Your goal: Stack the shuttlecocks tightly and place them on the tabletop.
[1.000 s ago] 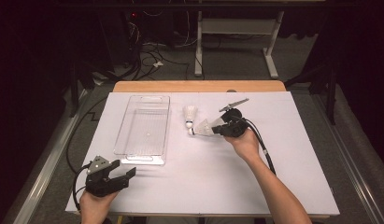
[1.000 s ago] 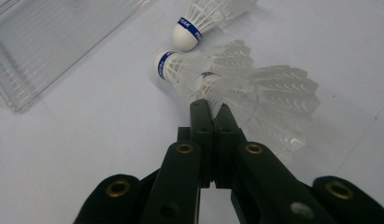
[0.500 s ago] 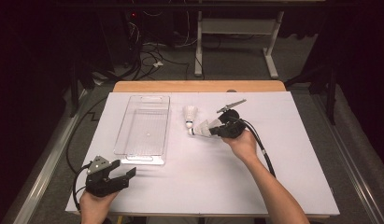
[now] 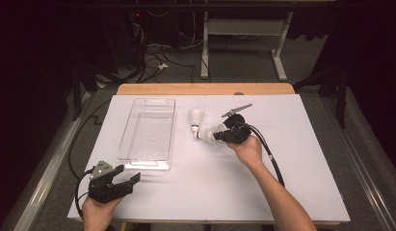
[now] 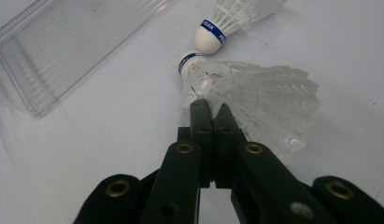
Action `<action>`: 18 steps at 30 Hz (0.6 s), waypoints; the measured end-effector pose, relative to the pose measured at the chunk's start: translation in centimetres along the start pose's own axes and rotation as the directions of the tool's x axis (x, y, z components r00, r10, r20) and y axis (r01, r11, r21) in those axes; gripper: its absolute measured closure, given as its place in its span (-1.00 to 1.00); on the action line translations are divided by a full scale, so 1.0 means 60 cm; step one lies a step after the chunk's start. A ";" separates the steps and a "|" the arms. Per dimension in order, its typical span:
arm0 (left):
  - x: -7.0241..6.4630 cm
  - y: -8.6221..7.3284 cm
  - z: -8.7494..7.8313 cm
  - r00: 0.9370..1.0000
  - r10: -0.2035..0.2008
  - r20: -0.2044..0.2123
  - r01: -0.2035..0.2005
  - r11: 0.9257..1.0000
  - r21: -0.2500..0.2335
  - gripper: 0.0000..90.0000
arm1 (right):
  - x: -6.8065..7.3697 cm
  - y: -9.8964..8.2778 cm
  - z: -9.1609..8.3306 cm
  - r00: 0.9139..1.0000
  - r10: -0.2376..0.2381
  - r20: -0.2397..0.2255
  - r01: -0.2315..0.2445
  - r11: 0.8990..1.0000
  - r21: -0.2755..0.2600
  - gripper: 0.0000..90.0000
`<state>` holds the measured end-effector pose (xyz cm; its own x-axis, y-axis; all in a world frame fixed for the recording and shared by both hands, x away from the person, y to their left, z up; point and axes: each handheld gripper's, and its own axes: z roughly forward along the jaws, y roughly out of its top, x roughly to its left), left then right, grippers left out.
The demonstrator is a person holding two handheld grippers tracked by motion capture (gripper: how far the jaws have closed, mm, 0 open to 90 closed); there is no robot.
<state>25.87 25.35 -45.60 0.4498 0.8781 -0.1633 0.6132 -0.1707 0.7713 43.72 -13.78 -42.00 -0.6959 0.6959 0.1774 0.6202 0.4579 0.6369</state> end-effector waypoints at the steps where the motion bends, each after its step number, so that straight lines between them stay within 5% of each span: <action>1: 0.000 0.000 0.000 1.000 0.000 0.000 0.000 1.000 0.000 -0.36 | 0.001 0.000 0.001 1.000 0.003 -0.001 -0.003 1.000 0.000 1.00; 18: 0.000 0.000 0.000 1.000 -0.002 0.000 0.002 1.000 -0.001 -0.37 | 0.004 -0.002 0.013 1.000 0.008 0.002 -0.007 1.000 -0.024 1.00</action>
<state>25.86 25.37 -45.60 0.4490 0.8782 -0.1648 0.6134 -0.1688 0.7715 43.79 -13.24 -42.64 -0.6907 0.7001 0.1811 0.6166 0.4392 0.6534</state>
